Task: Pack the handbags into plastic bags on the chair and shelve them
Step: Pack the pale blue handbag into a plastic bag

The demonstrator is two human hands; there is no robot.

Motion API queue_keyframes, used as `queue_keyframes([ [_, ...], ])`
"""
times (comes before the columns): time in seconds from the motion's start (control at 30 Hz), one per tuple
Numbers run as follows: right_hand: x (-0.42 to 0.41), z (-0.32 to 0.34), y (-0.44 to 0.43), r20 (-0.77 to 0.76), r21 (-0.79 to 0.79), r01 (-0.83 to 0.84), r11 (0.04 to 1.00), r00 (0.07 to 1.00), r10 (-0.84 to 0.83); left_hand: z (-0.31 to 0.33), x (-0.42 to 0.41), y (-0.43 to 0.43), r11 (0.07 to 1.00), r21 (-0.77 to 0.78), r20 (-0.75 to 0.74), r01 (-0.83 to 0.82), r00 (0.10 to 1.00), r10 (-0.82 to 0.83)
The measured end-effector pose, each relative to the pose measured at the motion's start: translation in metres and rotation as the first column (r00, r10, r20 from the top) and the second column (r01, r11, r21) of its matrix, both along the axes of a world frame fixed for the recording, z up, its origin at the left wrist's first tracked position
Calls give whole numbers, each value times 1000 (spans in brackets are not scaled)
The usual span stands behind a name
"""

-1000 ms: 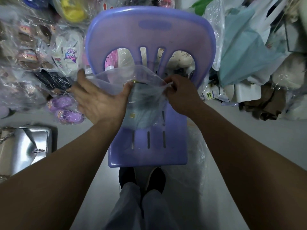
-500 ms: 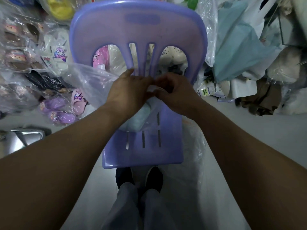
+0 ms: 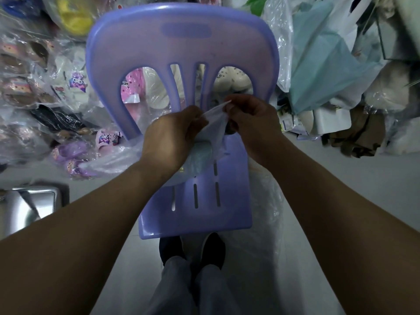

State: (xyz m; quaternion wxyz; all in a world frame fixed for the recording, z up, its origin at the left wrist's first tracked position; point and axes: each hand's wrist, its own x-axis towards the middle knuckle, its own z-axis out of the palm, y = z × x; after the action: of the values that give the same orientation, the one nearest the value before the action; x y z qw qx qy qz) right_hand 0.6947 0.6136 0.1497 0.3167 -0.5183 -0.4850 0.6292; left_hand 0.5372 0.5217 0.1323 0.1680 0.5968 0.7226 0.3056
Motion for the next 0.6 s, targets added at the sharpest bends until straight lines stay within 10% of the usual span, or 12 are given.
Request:
queue_keyframes([
  [0.6, -32, -11, 9, 228, 82, 326, 942, 914, -337, 5, -61, -75, 972, -226, -331, -67, 943, -12],
])
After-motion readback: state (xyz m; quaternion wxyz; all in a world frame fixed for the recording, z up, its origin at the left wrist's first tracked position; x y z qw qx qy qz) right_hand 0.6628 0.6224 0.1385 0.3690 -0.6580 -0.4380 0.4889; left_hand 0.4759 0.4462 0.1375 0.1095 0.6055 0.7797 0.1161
